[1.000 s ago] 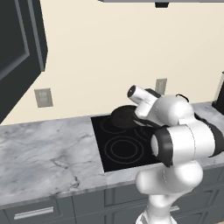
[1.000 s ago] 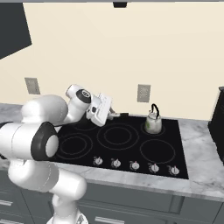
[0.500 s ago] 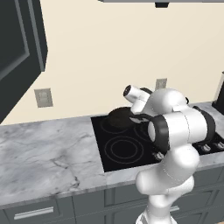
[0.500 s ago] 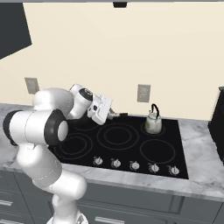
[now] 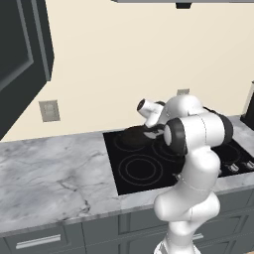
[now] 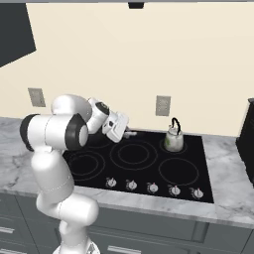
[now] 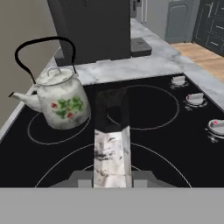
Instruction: Pick the pan from the cabinet and place it on the stove. Then turn on the stove burner for the pan.
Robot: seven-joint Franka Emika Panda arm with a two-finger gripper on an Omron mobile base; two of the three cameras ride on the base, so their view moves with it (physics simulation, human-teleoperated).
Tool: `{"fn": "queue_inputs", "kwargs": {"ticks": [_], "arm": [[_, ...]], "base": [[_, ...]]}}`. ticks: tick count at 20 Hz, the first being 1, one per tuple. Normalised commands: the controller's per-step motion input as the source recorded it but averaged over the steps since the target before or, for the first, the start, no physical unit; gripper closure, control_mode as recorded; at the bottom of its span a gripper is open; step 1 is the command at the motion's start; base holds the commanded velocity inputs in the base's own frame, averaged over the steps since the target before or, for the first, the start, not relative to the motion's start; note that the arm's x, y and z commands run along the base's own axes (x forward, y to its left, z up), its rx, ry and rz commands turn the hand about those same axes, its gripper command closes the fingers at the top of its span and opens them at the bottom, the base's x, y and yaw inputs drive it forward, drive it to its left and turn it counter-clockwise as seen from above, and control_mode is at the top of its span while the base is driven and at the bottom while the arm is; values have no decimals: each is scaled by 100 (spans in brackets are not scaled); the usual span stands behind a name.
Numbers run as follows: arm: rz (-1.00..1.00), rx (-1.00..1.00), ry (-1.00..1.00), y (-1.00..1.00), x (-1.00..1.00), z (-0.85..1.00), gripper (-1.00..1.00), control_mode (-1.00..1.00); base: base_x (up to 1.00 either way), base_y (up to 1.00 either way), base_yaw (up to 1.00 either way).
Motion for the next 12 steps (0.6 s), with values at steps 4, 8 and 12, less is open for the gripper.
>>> {"fn": "queue_inputs", "kwargs": {"ticks": [4,8,12], "arm": [[-7,0,-6,10,18,-55,100,-100],[-8,0,-9,20,17,-45,100,-100],[-8,0,-13,27,14,-44,100,-100]], "base": [[0,0,0],[0,0,0],[0,0,0]]}}
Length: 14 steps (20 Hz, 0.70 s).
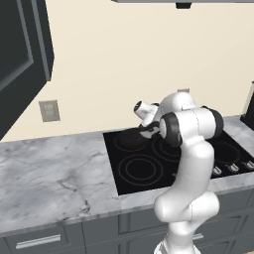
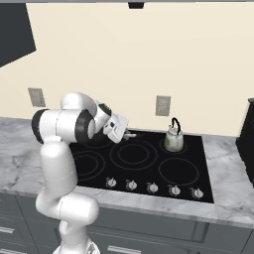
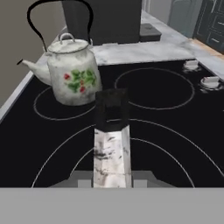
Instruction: Pick the pan from the cabinet and place it on the stove. Then turn on the stove burner for the pan.
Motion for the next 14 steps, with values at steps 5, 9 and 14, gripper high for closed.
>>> {"fn": "queue_inputs", "kwargs": {"ticks": [5,9,14], "arm": [[-8,0,-19,23,13,-50,100,-100],[-7,0,-21,8,7,-56,100,-100],[-6,-1,-17,0,2,-56,100,-100]], "base": [[0,0,0],[0,0,0],[0,0,0]]}}
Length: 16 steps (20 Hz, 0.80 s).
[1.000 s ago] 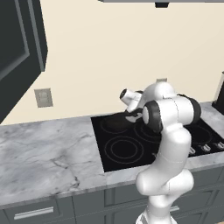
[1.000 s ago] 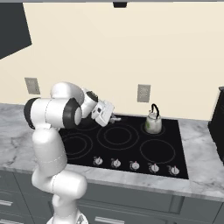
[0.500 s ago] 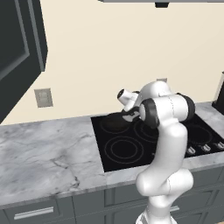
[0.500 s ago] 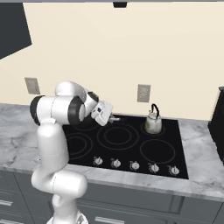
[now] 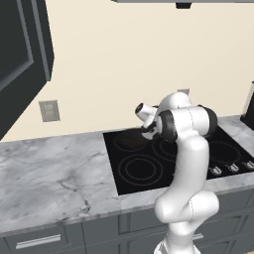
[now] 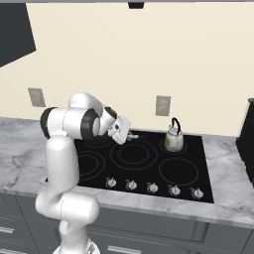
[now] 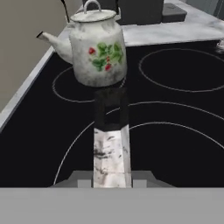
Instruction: Pick the pan from the cabinet and place it on the stove. Then turn on the stove burner for the pan.
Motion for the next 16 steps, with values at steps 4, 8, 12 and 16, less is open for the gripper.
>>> {"fn": "queue_inputs", "kwargs": {"ticks": [4,8,12,16], "arm": [[-6,-3,-11,0,0,-52,100,-100],[-9,-3,-8,8,0,-44,100,-100],[-11,-2,-7,20,0,-40,100,-100],[-15,-2,-5,29,3,-35,100,-100]], "base": [[0,0,0],[0,0,0],[0,0,0],[0,0,0]]}}
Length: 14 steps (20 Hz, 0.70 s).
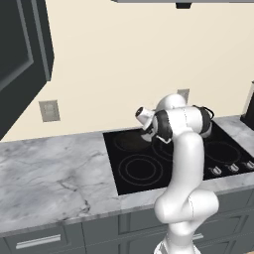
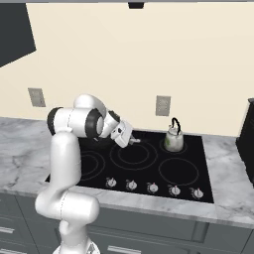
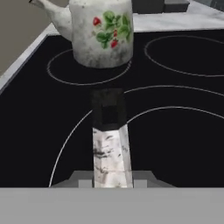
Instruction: Pick the pan from the cabinet and place it on the stove. Then turn on the stove burner for the pan.
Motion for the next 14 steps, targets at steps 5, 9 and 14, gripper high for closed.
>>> {"fn": "queue_inputs", "kwargs": {"ticks": [5,9,14], "arm": [[-16,-1,-5,27,11,-33,100,-100],[-19,-1,-5,29,12,-31,100,-100],[-19,-2,-5,30,8,-31,100,-100]], "base": [[0,0,0],[0,0,0],[0,0,0]]}}
